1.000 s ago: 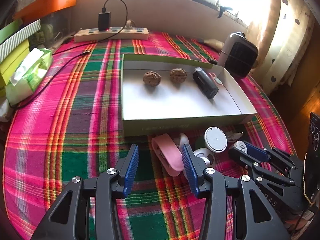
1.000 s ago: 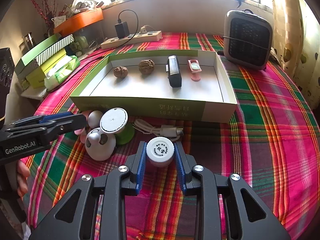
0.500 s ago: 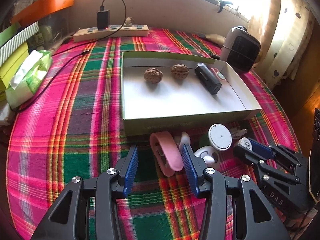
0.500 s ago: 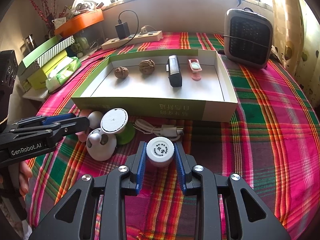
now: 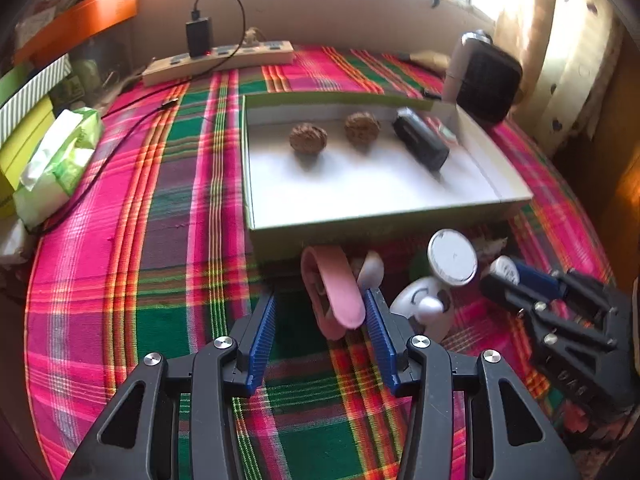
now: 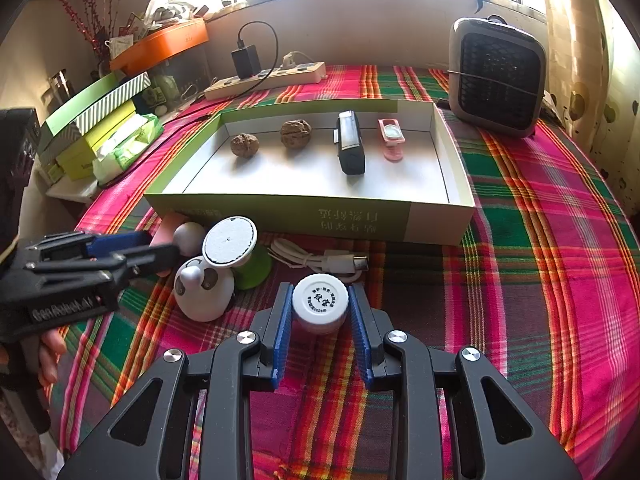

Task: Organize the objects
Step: 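Grasp the pink strap piece with the left gripper while the right holds the jar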

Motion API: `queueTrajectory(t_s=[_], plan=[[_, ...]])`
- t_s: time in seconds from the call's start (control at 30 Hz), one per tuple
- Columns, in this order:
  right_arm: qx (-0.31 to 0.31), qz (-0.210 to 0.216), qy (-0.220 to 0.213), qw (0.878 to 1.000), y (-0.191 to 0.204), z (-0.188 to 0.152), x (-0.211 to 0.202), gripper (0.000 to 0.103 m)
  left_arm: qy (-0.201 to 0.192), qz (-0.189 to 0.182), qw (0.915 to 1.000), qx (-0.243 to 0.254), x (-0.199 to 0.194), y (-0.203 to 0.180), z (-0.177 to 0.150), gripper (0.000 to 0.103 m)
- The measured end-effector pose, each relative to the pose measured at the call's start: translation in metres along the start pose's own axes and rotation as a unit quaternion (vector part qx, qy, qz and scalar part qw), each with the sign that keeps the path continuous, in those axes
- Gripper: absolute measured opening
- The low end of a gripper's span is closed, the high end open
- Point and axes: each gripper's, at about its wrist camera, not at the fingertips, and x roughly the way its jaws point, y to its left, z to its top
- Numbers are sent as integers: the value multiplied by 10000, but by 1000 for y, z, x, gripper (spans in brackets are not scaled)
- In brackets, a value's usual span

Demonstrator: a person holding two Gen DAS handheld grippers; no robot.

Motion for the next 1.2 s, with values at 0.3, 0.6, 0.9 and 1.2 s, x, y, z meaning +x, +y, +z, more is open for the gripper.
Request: queueTrajectory(t_s=[0.3, 0.6, 0.9, 1.2], plan=[[12, 5, 3, 10000, 1, -1, 1, 29, -49, 84, 9999, -26, 2, 1, -1, 42], [19, 8, 7, 10000, 0, 0, 1, 29, -171, 86, 9997, -152, -1, 8, -3, 19], [31, -1, 6, 10000, -1, 0, 1, 29, -400, 30, 9987, -305, -12, 17, -10, 16], [10, -32, 2, 10000, 0, -2, 0, 29, -270, 69, 9992, -291, -13, 21, -25, 16]])
